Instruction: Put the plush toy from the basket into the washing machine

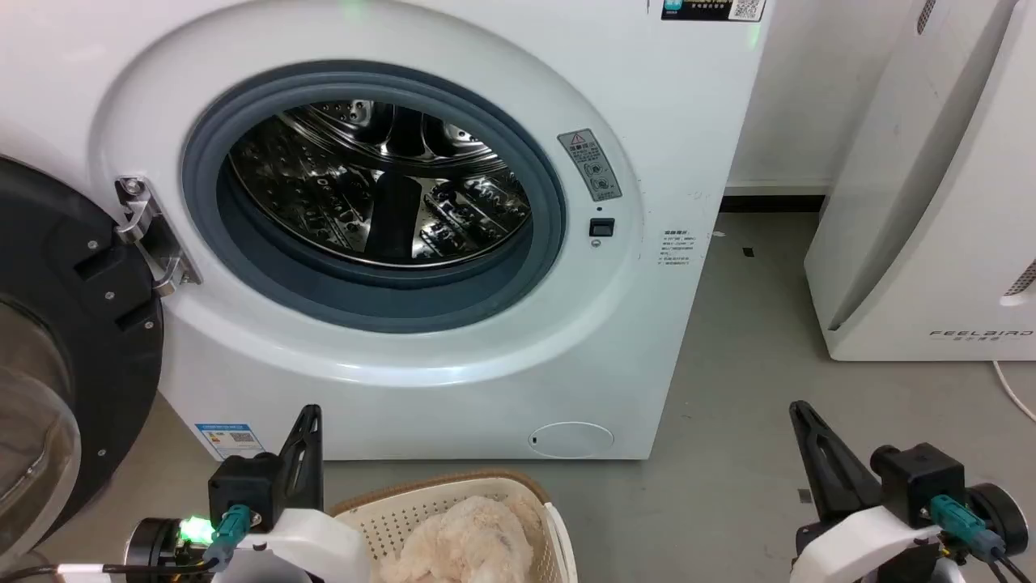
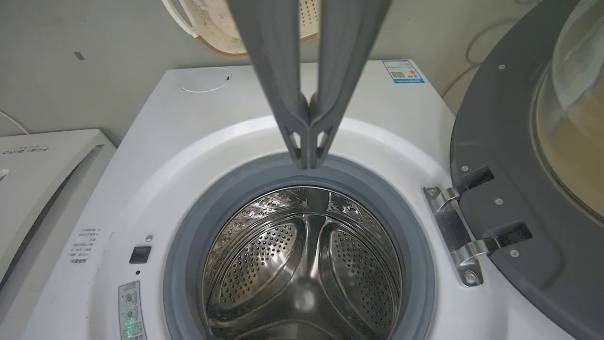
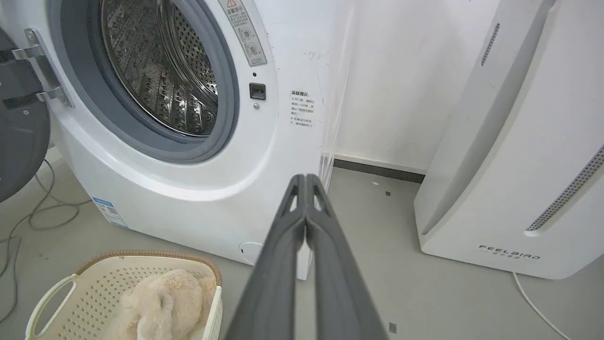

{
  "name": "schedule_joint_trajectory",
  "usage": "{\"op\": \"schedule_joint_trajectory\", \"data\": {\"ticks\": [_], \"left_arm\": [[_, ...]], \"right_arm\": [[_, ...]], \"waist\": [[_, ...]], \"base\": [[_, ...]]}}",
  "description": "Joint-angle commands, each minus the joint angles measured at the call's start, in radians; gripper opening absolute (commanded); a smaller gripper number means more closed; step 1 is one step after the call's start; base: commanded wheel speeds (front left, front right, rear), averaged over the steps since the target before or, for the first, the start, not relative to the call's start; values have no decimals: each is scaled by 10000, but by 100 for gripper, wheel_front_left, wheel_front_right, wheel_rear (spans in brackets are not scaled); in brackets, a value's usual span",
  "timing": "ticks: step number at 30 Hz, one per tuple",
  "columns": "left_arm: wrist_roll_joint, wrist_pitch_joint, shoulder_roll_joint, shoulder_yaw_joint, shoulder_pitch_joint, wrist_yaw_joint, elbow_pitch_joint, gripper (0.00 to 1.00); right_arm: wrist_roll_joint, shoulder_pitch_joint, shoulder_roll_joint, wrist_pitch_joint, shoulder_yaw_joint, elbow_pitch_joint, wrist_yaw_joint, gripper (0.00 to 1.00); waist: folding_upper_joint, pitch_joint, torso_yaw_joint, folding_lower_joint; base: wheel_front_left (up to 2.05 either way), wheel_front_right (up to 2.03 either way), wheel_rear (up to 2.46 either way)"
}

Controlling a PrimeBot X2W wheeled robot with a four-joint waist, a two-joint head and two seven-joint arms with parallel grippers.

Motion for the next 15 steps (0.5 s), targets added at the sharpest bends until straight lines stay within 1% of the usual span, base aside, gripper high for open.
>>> {"op": "schedule_joint_trajectory", "data": {"ticks": [1,11,12,15], "left_arm": [[28,1,-5,35,-149,26,-55,0],[28,1,-5,35,-149,26,-55,0],[0,-2,-2,0,3,4,-2,100],[0,-3,-2,-18,8,4,6,100]], "right_arm": [[-78,-139,-2,3,9,30,-9,0],[-78,-139,-2,3,9,30,-9,0],[4,2,0,0,0,0,0,100],[5,5,0,-1,0,0,0,100]], "waist": [[-1,0,0,-1],[-1,0,0,-1],[-1,0,0,0],[-1,0,0,0]], "base": [[0,0,0],[0,0,0],[0,0,0],[0,0,0]]}}
